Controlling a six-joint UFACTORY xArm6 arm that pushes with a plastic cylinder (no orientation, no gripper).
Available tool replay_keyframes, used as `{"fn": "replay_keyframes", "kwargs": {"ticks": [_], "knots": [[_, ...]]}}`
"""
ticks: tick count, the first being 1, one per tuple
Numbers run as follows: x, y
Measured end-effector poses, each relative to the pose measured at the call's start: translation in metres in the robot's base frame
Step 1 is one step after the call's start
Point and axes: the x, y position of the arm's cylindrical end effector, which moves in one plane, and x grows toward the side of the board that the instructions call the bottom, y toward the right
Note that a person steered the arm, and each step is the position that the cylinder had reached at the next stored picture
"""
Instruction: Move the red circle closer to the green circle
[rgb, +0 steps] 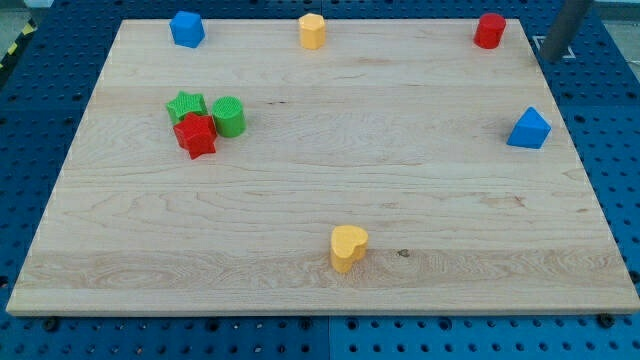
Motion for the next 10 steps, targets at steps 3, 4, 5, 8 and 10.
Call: {"fn": "replay_keyframes", "kwargs": {"ticks": [3, 4, 5, 8, 10], "knots": [[-0.034, -0.056], [-0.035, -0.099], [-0.036, -0.133], [0.031, -0.209], [0.092, -0.266]]}}
